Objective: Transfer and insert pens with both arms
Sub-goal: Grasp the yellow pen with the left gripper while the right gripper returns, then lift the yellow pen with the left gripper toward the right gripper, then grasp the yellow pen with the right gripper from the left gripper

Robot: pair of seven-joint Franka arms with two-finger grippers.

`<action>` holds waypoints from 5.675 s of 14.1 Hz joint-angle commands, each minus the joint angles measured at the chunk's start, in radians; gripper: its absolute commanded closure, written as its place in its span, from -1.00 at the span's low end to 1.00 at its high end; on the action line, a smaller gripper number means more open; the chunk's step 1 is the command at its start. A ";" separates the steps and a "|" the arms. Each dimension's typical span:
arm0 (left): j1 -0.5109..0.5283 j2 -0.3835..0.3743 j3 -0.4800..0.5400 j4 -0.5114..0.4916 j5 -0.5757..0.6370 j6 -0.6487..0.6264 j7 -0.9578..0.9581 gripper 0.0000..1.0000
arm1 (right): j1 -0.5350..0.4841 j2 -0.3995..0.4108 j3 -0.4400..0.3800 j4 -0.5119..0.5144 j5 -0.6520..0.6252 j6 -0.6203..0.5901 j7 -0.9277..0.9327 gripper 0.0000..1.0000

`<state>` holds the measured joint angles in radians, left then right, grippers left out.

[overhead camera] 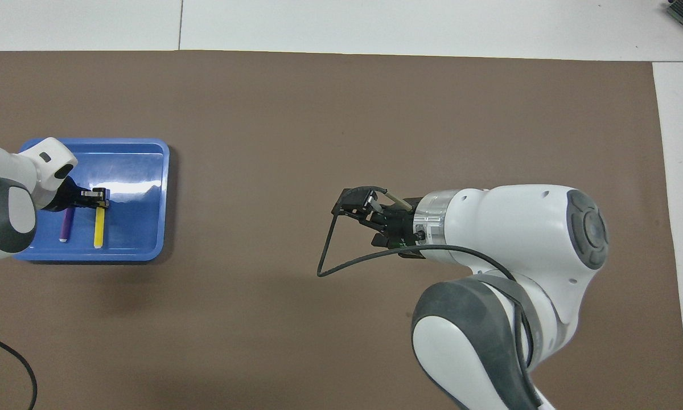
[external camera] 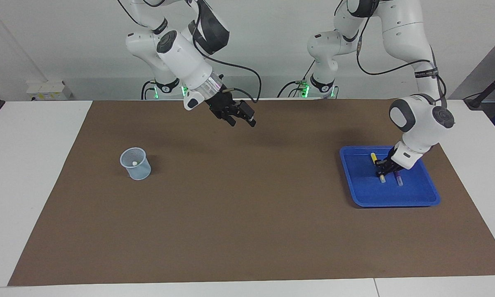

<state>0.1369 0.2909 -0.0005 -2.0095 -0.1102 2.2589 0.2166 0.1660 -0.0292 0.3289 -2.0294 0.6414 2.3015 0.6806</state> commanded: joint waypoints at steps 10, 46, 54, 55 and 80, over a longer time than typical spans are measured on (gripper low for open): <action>-0.063 -0.073 -0.018 0.321 -0.005 -0.499 -0.504 1.00 | 0.000 0.002 0.001 -0.006 0.021 0.021 0.005 -1.00; -0.307 -0.546 -0.039 -0.046 -0.506 -0.320 -1.701 1.00 | 0.293 0.133 0.006 0.201 0.218 0.464 0.076 -0.73; -0.307 -0.559 -0.053 -0.055 -0.505 -0.320 -1.718 1.00 | 0.328 0.155 0.006 0.198 0.218 0.527 0.077 -0.28; -0.306 -0.565 -0.055 -0.057 -0.505 -0.322 -1.718 1.00 | 0.328 0.157 0.006 0.196 0.218 0.527 0.076 -0.18; -0.295 -0.567 -0.053 -0.058 -0.500 -0.318 -1.691 -0.12 | 0.316 0.164 0.006 0.193 0.225 0.527 0.043 1.00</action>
<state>-0.1586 -0.2422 -0.0551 -2.0308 -0.6121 1.9280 -1.4804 0.4897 0.1256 0.3279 -1.8490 0.8458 2.8120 0.7584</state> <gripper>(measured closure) 0.727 0.819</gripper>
